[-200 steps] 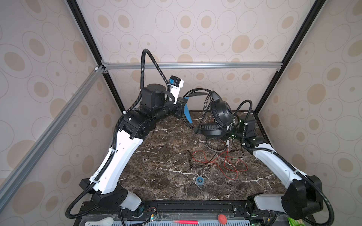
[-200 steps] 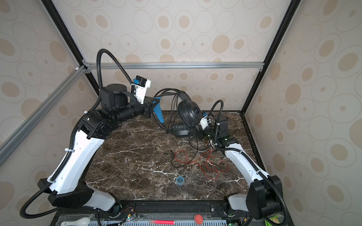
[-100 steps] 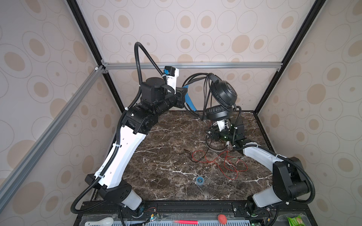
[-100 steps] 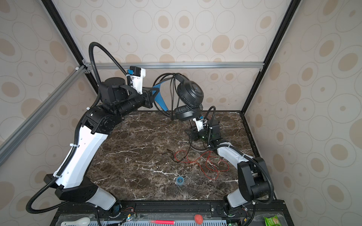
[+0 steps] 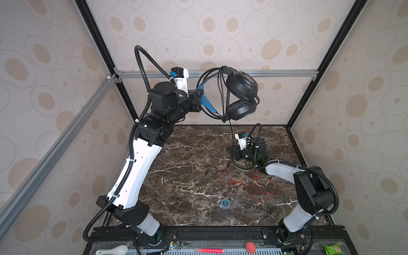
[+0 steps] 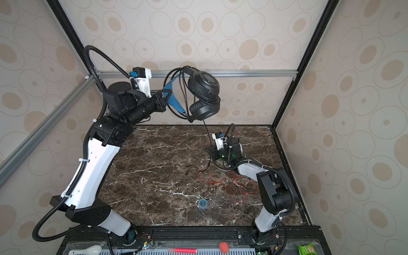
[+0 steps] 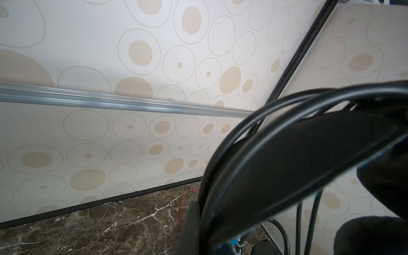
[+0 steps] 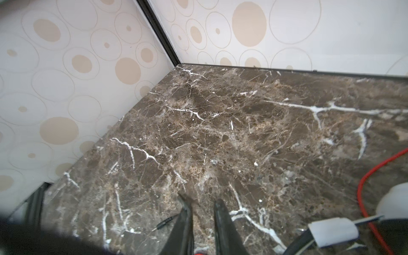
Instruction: Wrap the headphones
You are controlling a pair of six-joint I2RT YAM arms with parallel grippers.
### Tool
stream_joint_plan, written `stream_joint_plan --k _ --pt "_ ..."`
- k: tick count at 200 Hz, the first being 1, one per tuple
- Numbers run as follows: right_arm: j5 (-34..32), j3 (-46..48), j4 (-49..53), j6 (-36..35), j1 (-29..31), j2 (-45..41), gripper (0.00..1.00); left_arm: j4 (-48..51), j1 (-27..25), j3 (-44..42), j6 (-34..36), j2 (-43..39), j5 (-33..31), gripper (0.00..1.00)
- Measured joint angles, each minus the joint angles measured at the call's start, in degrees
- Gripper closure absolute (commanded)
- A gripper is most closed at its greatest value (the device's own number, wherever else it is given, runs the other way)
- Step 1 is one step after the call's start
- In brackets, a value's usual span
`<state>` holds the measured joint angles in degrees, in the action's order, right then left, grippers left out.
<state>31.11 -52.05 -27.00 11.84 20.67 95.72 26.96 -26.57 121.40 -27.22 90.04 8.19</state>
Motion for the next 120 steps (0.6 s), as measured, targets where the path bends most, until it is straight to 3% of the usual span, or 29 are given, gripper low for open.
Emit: stream_joint_plan --k 16,57,120 --pt "-1.33 -0.07 1.68 -0.83 0.92 -0.02 1.0 -1.99 1.07 -1.33 -1.79 -0.04 -1.16 1.0" --pt "-5.35 -0.33 9.09 -5.42 3.69 -1.46 1.0 -4.85 2.8 -6.05 -5.81 0.0 -6.03 1.0" --pt "-11.85 -0.33 20.79 -12.66 10.71 -11.41 1.0 -5.95 4.04 -6.56 -7.34 2.69 -14.12 1.0"
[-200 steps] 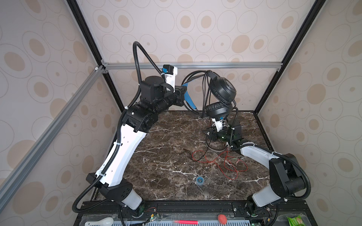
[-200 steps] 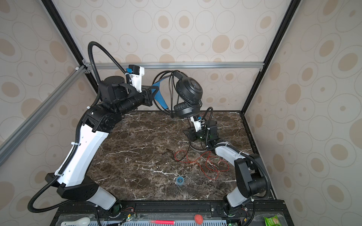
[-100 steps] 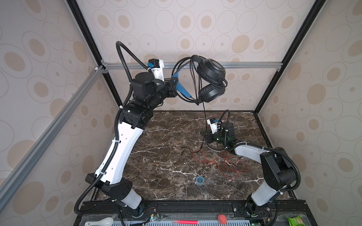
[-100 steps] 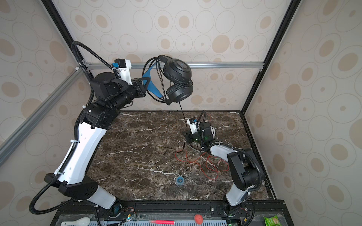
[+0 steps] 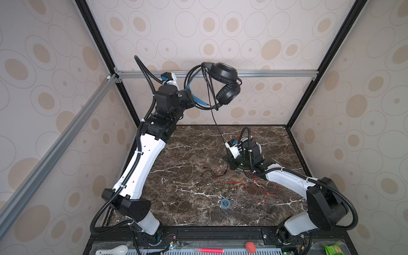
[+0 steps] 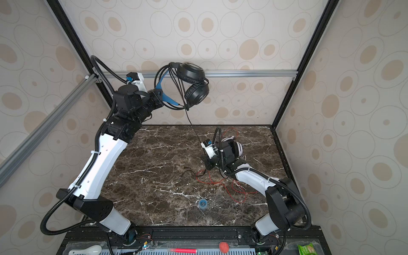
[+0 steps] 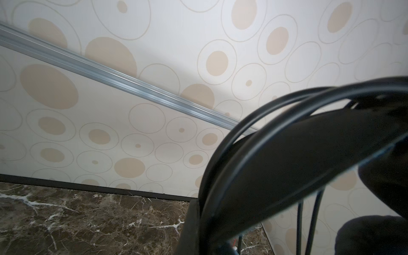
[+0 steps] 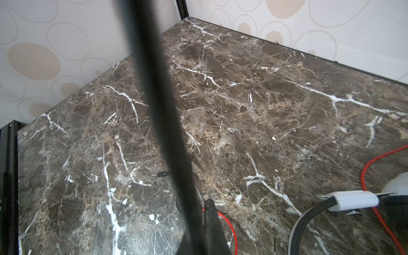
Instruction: Wrap the headphones
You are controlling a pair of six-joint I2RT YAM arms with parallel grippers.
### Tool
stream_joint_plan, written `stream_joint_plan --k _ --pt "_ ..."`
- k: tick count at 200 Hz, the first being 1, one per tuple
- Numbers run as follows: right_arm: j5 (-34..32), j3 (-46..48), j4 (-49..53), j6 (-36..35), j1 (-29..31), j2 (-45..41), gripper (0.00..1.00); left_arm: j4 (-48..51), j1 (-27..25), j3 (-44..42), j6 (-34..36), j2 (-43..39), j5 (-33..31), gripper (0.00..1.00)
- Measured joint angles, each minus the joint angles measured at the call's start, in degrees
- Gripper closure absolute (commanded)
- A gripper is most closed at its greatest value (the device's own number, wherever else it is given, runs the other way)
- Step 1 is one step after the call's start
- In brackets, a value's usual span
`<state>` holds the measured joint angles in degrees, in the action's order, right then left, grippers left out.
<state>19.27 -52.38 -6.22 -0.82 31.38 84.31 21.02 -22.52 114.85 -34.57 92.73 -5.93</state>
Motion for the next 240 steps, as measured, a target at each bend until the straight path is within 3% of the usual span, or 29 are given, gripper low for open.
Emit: stream_joint_plan --k 95,192,240 --pt "-7.78 -0.09 14.71 -7.15 9.51 -10.43 1.0 0.96 2.23 -0.48 6.21 4.35 -8.76 1.0" --pt "-11.13 -7.28 26.4 -13.6 17.42 -12.87 1.0 2.4 2.43 -6.23 11.69 5.11 -16.11 1.0" --pt "-11.76 -11.32 29.35 -15.54 18.99 -12.76 1.0 6.95 1.95 -6.54 15.67 6.73 -23.08 1.0"
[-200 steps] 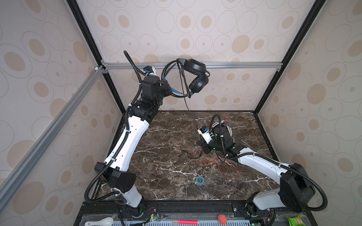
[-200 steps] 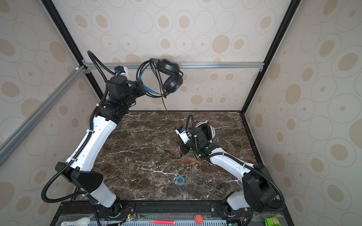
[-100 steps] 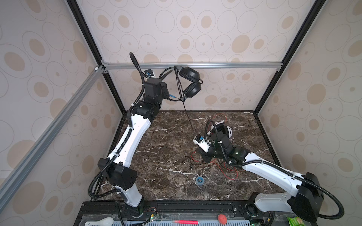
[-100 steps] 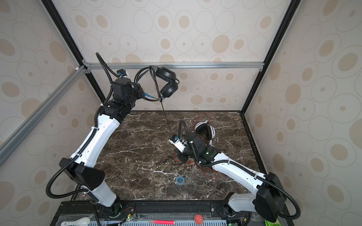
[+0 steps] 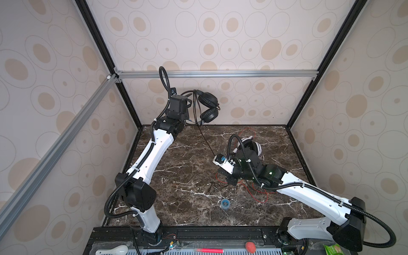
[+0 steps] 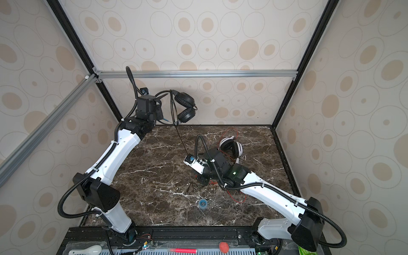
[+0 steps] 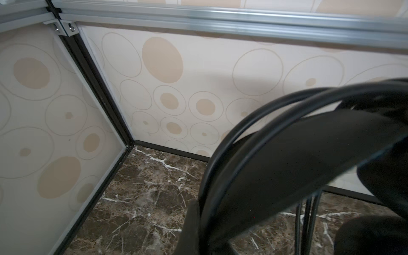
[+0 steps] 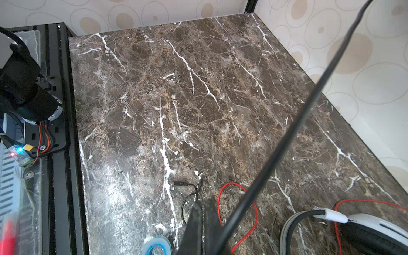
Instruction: Wrap the headphones
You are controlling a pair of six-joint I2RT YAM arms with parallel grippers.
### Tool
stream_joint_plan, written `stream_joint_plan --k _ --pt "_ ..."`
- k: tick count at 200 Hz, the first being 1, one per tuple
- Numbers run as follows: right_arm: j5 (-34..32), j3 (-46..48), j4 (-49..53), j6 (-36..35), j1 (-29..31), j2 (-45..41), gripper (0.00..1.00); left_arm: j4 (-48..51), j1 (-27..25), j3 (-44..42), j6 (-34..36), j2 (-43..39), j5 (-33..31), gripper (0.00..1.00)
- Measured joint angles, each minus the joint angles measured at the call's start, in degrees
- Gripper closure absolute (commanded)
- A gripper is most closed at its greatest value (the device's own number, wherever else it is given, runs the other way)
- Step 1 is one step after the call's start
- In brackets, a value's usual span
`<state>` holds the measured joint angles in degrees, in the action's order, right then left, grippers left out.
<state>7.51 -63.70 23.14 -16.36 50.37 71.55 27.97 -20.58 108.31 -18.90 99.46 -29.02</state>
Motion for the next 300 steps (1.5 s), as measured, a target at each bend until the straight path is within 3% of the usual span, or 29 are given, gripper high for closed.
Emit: stream_joint_plan --k 40,94,182,250,300 --pt "-0.66 -7.04 3.41 -3.89 0.31 2.25 1.0 1.79 -2.03 -1.79 4.92 0.61 -3.74 1.0" --pt "-3.89 -21.97 7.52 -12.44 -0.24 8.07 1.0 5.57 -5.9 -4.26 12.17 0.39 -0.42 1.0" --pt "-6.08 -37.16 11.1 -17.59 -11.8 16.87 0.99 7.19 -7.15 -19.63 17.92 -8.52 10.75 1.0" --pt "-6.91 -41.16 11.23 -17.07 -18.08 20.59 0.95 5.6 -8.44 -23.08 20.46 -15.08 22.51 1.0" --pt "-4.39 -41.77 10.73 -11.74 -22.8 23.15 0.91 4.28 -10.14 -23.32 20.85 -17.05 28.87 1.0"
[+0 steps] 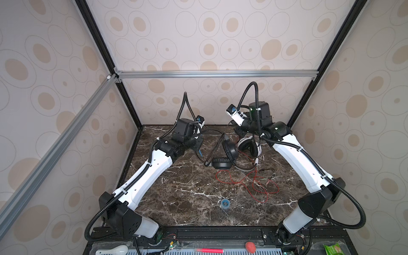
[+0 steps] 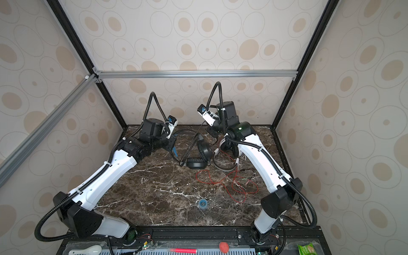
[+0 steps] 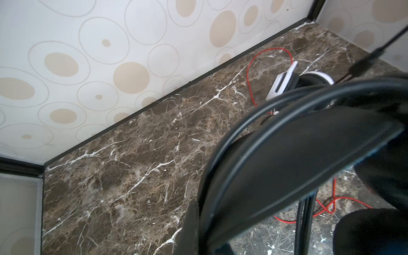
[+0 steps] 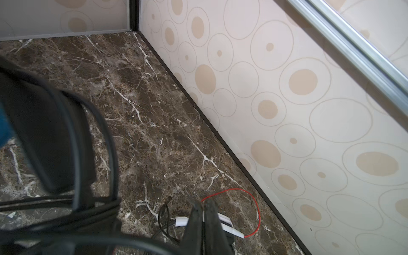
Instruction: Wrap the headphones
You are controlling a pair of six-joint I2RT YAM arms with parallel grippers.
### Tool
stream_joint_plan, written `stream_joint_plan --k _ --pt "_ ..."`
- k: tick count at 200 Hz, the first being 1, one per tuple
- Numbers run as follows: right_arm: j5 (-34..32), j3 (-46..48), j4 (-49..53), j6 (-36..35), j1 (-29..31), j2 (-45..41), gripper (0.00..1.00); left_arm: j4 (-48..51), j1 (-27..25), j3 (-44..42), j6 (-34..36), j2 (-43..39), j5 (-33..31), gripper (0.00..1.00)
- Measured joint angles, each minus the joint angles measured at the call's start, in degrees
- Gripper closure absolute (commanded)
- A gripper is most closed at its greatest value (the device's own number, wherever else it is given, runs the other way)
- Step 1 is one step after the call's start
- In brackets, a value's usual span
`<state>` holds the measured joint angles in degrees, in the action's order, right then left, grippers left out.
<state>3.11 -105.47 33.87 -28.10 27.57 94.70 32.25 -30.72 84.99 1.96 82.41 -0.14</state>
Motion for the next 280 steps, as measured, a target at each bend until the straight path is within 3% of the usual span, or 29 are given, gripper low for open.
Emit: stream_joint_plan --k 55,148,244,280 --pt "4.59 1.81 -2.93 6.4 -3.13 0.7 0.89 -0.02 -1.01 1.55 -0.2 -0.26 3.82 1.0" --pt "9.09 14.99 -14.21 15.89 -5.77 -2.56 0.81 1.7 -1.18 10.67 -2.8 -0.72 8.17 1.0" --pt "19.67 29.55 -33.35 24.11 -7.08 -8.63 0.53 1.46 -1.2 21.79 -6.29 -0.28 11.93 1.0" --pt "23.06 34.95 -36.68 26.14 -7.08 -11.45 0.51 1.33 -1.2 24.55 -8.13 0.17 12.81 1.0"
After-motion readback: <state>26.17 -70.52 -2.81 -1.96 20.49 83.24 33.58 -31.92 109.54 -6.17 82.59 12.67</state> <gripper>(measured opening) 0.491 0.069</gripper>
